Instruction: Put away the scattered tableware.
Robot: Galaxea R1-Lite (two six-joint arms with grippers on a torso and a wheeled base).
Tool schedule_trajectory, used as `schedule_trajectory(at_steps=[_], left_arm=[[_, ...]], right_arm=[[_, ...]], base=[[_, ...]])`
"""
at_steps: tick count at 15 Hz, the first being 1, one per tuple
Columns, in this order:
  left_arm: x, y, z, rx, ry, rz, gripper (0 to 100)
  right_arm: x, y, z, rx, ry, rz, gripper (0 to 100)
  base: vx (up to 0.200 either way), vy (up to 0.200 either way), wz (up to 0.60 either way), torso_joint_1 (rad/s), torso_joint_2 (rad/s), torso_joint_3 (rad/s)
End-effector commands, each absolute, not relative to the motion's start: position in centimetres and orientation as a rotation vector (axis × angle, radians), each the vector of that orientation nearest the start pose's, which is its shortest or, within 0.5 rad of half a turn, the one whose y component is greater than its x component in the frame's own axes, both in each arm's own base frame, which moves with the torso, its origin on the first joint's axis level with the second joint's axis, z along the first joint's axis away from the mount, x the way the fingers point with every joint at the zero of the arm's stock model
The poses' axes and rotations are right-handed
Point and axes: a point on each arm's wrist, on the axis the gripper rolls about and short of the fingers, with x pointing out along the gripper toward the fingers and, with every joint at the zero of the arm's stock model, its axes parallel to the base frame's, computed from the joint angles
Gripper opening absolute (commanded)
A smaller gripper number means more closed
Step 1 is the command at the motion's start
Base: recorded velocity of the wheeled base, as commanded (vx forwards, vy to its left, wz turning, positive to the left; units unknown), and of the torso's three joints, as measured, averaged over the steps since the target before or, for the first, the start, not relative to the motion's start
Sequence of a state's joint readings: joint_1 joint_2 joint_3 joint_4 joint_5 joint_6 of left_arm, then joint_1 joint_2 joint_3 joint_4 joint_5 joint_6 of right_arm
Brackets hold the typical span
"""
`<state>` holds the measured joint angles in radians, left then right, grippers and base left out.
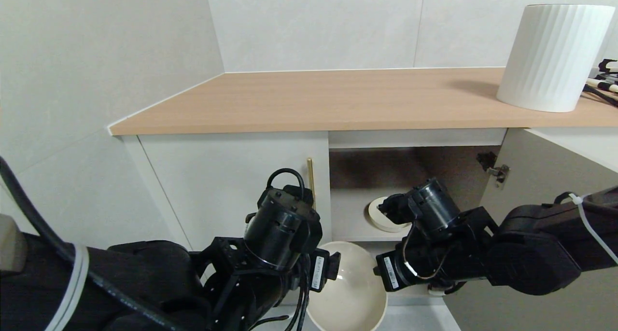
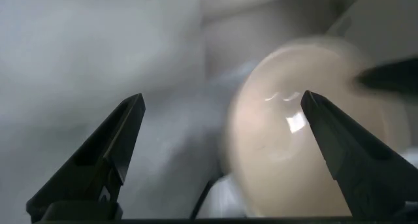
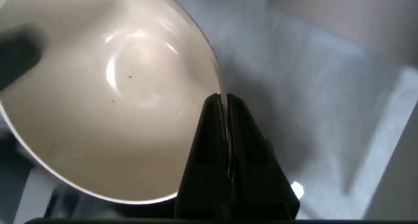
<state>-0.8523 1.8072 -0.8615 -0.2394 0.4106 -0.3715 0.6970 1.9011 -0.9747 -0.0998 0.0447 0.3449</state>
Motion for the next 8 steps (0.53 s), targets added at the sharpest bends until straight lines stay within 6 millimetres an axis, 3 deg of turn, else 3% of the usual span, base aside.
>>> schedule_trajectory(at_steps=[1,6,7,8], left_arm=[[21.3,-22.6,13.0,0.052,0.632,-0.297,100],[21.9,-22.3,13.4,0.002,0.605,-0.281,100],[21.8,-22.2,13.7,-0.007,0.596,-0.283,100],[21.8,-22.2,13.7,-0.007,0.596,-0.283,100]], right_arm=[[26.7,20.8,10.1,0.073,0.891,0.477,0],[31.0,18.2,6.8,0.196,0.629,0.29,0],[32.7,16.7,6.0,0.221,0.6,0.235,0],[32.7,16.7,6.0,0.221,0.6,0.235,0]], base=[[0.0,0.0,0.0,0.0,0.0,0.0],[0.0,0.0,0.0,0.0,0.0,0.0],[0.0,0.0,0.0,0.0,0.0,0.0],[0.0,0.0,0.0,0.0,0.0,0.0]])
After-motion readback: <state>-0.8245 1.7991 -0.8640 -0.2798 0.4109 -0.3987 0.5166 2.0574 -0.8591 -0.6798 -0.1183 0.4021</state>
